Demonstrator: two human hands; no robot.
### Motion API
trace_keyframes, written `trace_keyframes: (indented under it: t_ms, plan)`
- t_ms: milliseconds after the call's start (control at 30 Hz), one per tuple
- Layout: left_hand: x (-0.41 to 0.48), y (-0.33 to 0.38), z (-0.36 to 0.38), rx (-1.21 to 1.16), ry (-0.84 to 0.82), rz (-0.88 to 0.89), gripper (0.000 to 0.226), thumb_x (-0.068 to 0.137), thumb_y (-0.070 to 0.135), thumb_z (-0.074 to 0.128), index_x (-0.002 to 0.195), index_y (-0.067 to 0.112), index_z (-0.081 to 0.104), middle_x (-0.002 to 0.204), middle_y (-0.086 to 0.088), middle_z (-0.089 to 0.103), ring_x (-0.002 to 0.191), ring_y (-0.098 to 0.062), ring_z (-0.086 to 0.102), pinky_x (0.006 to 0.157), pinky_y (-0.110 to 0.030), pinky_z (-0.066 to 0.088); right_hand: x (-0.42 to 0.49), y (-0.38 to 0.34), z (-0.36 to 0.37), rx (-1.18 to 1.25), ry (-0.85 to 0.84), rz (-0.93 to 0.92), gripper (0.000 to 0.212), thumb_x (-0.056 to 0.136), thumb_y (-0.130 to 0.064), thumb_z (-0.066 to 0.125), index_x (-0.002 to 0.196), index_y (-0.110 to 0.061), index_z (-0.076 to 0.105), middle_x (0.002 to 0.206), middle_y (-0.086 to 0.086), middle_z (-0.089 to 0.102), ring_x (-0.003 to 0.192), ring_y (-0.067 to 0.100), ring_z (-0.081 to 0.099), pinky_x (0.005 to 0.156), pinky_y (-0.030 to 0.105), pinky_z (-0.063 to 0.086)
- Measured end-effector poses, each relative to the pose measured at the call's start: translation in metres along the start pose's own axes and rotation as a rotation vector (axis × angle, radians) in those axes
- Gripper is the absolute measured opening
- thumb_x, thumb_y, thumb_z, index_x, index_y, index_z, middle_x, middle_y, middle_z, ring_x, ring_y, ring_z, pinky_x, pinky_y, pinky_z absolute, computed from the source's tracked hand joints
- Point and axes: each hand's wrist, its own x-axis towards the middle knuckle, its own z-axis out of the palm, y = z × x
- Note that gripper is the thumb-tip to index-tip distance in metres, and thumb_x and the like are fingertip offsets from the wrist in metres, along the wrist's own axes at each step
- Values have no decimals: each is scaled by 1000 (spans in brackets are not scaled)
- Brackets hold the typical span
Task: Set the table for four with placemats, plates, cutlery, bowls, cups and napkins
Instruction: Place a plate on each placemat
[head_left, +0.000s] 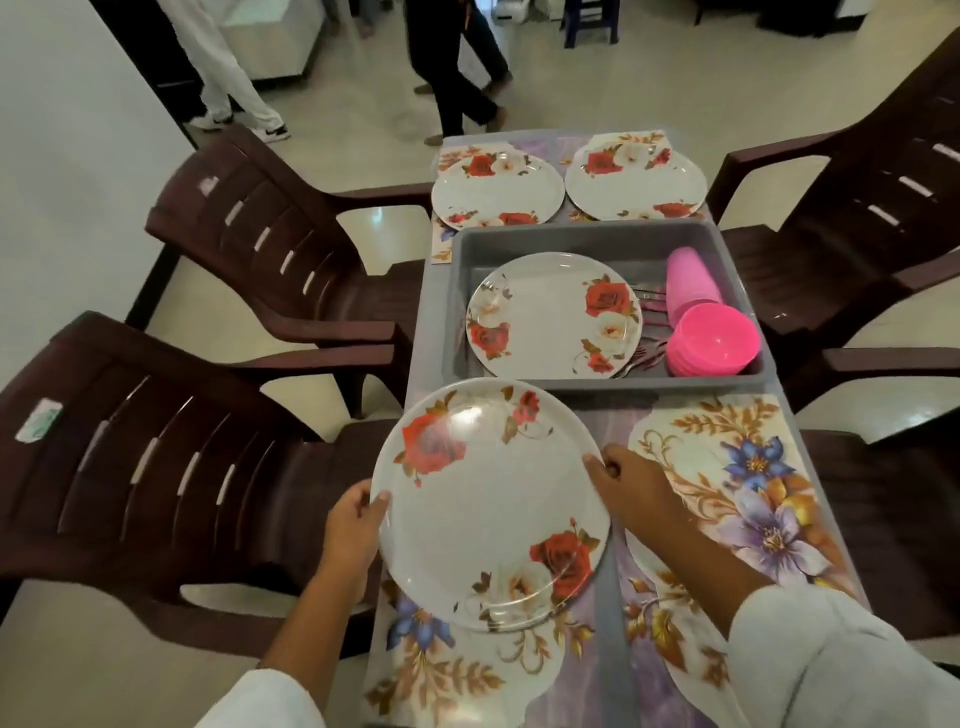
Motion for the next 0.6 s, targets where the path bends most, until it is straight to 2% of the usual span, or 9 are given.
trace_keyframes:
  t_ms: [67,133,233,300,400,500,600]
  plan:
    - [-5,-7,2,34,19,-16,10,101,13,59,107,12,67,97,-3,72,83,-14,66,63,-21,49,-6,6,7,-47,-12,-2,42,102,-40,53,65,-22,44,62,-3,50,58,11,47,53,27,34]
    - [-4,-16,3,68,23,-34,10,99,13,61,107,11,67,96,-3,71,84,-15,66,63,-22,48,-9,10,12,-106,-52,15,41,103,-41,52,66,-25,46,62,-6,51,59,7,48,53,25,33]
    - [1,-25,7,168,27,-46,9,98,16,63,105,14,68,95,-1,71,91,-23,68,74,-35,55,-5,17,18,-207,-103,39,36,104,-41,48,70,-26,50,65,-10,52,62,6,50,55,23,32]
    - [3,-26,11,253,48,-34,7,98,18,62,101,18,68,94,0,71,90,-23,67,80,-39,56,-1,20,22,-261,-114,35,31,104,-36,47,80,-20,58,72,-6,57,69,12,56,63,27,38]
    - [2,-26,17,321,87,-36,7,97,16,62,93,18,67,87,0,69,85,-22,65,74,-34,53,5,22,27,-311,-117,38,25,103,-31,48,87,-17,62,81,3,63,76,17,56,71,29,41]
    - [1,-26,19,358,99,-12,7,96,14,65,92,19,69,86,1,68,79,-16,63,67,-28,47,7,27,31,-337,-99,41,27,102,-35,50,100,-16,69,96,5,72,81,18,61,74,30,47]
    - [2,-30,19,408,115,30,10,93,17,70,102,16,74,96,-3,71,86,-20,64,76,-30,50,6,28,32,-382,-83,31,27,102,-35,51,107,-16,69,102,4,72,90,20,67,73,26,42]
